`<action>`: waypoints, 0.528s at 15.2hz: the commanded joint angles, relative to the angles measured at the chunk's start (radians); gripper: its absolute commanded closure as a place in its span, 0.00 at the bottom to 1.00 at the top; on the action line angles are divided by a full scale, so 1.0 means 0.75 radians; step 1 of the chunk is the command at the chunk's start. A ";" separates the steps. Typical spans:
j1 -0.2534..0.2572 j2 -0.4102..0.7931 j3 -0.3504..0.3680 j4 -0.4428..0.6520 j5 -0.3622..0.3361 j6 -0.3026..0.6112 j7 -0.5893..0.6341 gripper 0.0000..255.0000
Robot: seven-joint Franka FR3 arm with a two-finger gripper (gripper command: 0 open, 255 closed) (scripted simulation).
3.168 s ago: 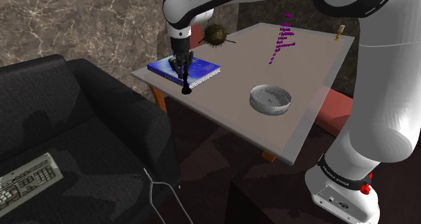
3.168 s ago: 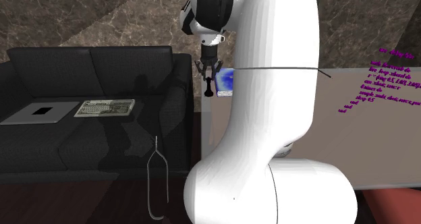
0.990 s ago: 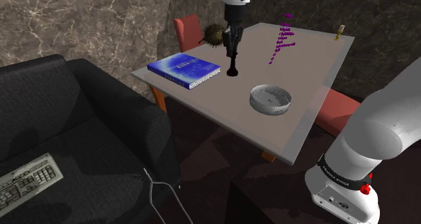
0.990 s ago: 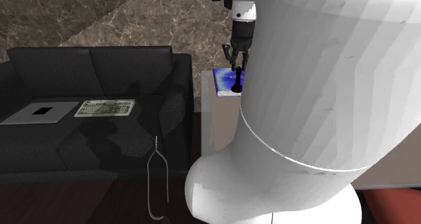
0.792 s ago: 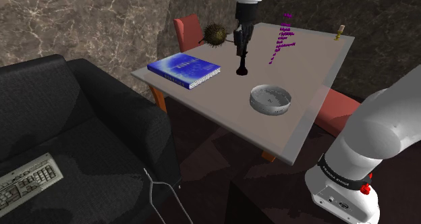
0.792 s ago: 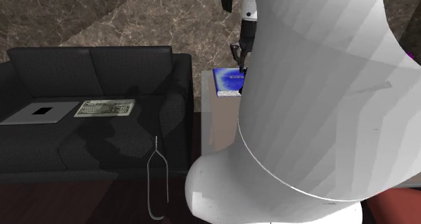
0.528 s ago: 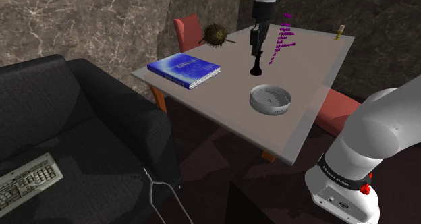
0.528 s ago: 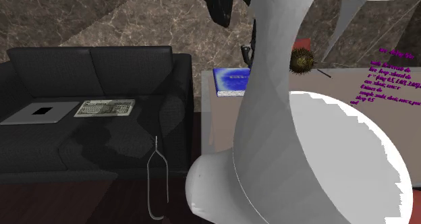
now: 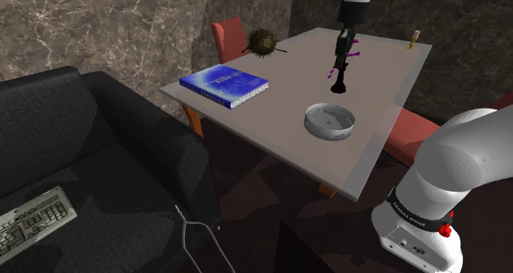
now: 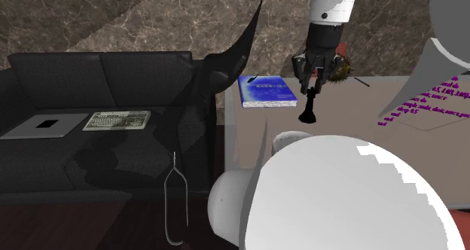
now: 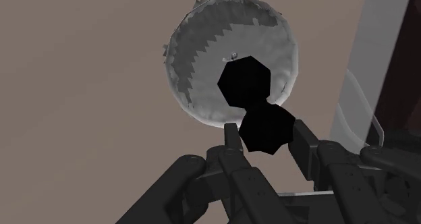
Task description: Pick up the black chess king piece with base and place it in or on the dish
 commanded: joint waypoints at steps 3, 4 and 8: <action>-0.003 -0.011 -0.005 -0.076 -0.004 0.065 -0.005 1.00; -0.003 -0.010 -0.006 -0.094 -0.005 0.083 -0.005 1.00; -0.005 -0.006 -0.009 -0.163 -0.007 0.156 -0.006 1.00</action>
